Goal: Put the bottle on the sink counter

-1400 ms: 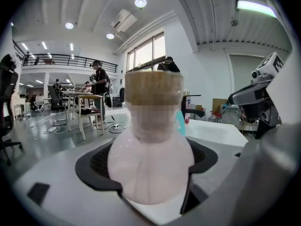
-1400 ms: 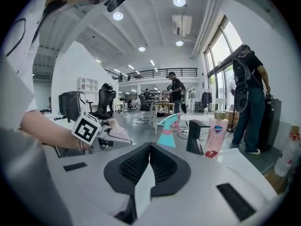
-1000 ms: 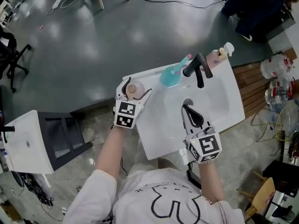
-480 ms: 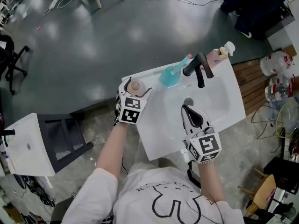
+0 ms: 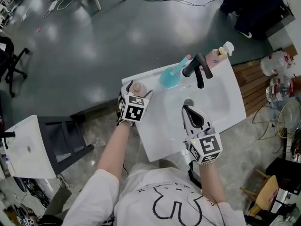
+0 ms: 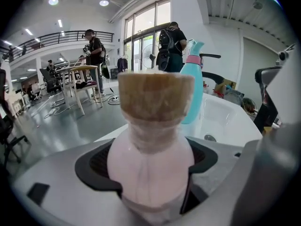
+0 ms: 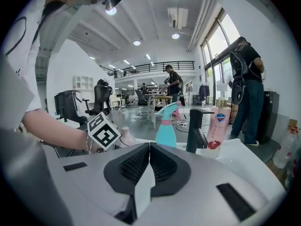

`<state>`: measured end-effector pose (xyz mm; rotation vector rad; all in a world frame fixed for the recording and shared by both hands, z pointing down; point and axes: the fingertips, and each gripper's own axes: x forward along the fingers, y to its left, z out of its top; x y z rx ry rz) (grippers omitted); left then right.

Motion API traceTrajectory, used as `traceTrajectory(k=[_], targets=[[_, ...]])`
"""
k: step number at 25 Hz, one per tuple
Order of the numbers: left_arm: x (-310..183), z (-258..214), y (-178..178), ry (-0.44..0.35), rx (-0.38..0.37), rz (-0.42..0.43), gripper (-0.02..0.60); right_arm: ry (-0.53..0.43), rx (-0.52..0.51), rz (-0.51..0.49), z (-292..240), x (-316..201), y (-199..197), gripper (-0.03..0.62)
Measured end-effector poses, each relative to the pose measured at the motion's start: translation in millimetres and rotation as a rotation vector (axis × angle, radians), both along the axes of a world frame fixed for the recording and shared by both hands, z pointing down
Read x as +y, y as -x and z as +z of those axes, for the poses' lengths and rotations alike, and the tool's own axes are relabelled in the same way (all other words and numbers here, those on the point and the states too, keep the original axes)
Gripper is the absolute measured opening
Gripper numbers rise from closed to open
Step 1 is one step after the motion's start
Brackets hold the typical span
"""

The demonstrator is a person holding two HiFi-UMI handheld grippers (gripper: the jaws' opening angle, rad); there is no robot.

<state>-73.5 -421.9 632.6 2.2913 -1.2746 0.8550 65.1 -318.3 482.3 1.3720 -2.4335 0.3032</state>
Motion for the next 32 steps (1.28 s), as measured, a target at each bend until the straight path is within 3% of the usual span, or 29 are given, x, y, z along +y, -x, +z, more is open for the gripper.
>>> traceTrajectory(k=[18,24,32], targets=[[4,2,0,0.053,-0.007,0.012,0.408,-0.024,-0.008,0.004,-11,1,-5,0.028],[4,-10,0,0.026,0.065,0.003,0.408,-0.038,-0.012,-0.006,-16,1,-3,0.029],[19,-29,14,-0.016,0.059,-0.045,0.416,-0.08,-0.02,-0.05,-30,8,5,0.028]])
